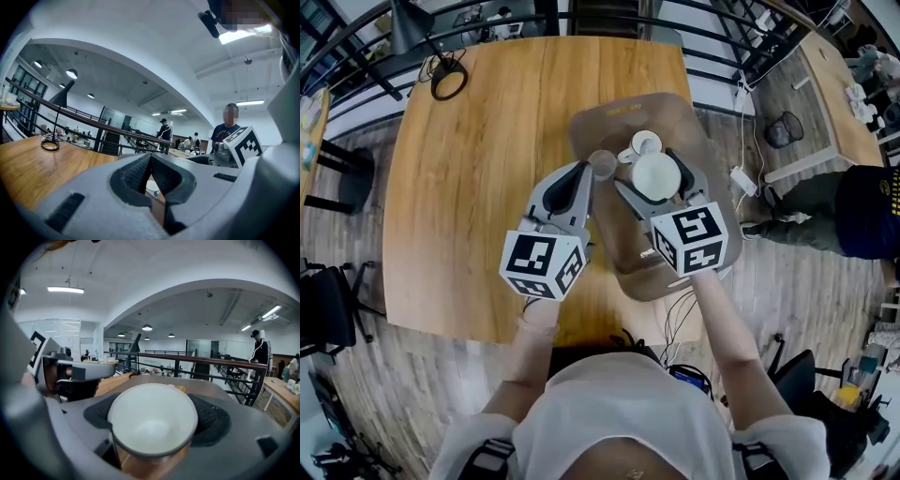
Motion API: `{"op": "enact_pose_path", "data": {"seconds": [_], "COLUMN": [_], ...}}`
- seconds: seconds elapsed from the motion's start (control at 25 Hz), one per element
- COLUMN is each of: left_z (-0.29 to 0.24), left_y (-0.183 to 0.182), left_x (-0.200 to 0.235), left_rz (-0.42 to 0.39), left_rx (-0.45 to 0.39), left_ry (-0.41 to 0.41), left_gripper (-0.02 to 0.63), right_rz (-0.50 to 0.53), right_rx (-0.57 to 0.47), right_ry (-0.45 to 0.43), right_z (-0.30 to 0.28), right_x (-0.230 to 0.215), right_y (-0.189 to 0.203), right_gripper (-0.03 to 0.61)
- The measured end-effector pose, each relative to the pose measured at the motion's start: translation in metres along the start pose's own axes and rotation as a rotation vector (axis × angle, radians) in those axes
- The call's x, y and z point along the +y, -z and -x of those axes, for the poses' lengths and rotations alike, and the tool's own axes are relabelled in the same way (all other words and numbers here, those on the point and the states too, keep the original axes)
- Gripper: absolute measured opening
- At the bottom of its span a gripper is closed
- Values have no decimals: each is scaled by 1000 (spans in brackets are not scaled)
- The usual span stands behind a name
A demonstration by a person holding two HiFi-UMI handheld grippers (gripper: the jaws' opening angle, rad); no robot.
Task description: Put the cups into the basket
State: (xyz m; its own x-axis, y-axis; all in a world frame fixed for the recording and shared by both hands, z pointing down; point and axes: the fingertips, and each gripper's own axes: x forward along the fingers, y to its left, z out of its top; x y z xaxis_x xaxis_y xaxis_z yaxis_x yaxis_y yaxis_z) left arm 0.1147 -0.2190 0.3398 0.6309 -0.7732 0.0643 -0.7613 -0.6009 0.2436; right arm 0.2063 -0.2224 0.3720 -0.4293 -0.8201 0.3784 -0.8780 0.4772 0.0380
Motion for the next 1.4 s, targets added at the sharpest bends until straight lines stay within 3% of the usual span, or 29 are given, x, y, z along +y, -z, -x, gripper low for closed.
{"op": "enact_pose_path", "data": {"seconds": [0.28, 0.72, 0.88, 1.04, 1.4], "left_z": [5, -4, -8, -14, -19], "left_y": [18, 45, 57, 61, 75], "left_x": [36, 72, 81, 84, 93], "left_rz": [58, 131, 148, 152, 171], "left_rx": [7, 7, 25, 22, 35], "left_ry": [-59, -95, -106, -99, -97], "left_gripper": [6, 6, 6, 6, 6], "right_rz": [28, -9, -20, 34, 0], "right_rx": [99, 198, 212, 269, 290], "right_ry": [-53, -126, -120, -127, -101], "right_z": [-29, -58, -72, -79, -85], "right_x": [4, 4, 5, 11, 7], "right_y": [36, 89, 102, 129, 158], "right_gripper": [453, 454, 454, 453, 454]}}
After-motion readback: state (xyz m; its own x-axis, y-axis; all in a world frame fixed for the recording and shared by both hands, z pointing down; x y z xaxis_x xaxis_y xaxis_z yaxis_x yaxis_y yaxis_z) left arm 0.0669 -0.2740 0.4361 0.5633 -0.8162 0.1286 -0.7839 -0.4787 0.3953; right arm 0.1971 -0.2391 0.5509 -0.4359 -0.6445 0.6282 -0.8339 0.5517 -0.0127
